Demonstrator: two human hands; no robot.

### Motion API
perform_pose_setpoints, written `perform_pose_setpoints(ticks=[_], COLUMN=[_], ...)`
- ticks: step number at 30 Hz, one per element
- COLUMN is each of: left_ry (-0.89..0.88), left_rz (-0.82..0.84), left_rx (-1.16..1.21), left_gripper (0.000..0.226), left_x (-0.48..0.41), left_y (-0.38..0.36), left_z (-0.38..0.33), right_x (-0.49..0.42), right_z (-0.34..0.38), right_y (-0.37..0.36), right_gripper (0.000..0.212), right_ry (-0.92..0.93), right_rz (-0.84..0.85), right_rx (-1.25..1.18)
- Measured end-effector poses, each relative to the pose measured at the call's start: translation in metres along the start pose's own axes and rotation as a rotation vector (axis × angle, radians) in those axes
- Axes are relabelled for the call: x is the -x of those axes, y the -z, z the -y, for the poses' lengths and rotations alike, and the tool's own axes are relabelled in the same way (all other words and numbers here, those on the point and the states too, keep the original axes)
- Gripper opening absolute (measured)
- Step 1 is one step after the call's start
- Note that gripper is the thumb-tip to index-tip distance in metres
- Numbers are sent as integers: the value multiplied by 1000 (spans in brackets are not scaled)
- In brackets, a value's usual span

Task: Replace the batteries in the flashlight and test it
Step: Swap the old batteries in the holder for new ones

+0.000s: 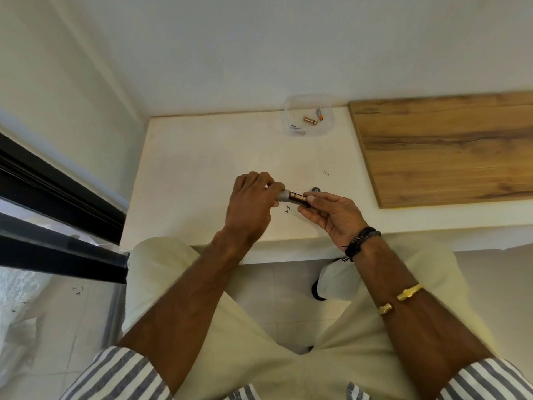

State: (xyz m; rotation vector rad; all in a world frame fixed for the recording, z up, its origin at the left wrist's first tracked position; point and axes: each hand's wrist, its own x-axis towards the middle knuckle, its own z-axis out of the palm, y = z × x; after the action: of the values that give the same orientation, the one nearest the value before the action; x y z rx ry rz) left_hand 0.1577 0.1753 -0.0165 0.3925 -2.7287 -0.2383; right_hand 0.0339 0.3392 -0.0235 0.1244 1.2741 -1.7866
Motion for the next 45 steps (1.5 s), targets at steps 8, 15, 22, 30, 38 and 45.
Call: perform_pose_setpoints(ticks=[8,15,22,30,38,45], left_ry=[397,553,563,491,262,405], left_rz=[-101,-103,-122,-214,-162,-133], left_rx=[391,602,601,490,655,812], left_gripper=[25,27,29,76,47,29], left_x=[7,7,8,9,16,20], left_y=[-4,-12,-17,-2,6,0], left_z=[12,17,19,10,-24,-27], right_x=[0,-1,-3,2,11,13], right_z=[1,0,-2,-2,-2,-8], right_y=[4,3,3,1,-6,-2], right_gripper=[30,26,21,20,27,19], right_ry=[31,40,45,67,90,91], right_rz=[-16,-10,-5,12,104,118], right_rx=[-64,-91,-88,-79,-33,8])
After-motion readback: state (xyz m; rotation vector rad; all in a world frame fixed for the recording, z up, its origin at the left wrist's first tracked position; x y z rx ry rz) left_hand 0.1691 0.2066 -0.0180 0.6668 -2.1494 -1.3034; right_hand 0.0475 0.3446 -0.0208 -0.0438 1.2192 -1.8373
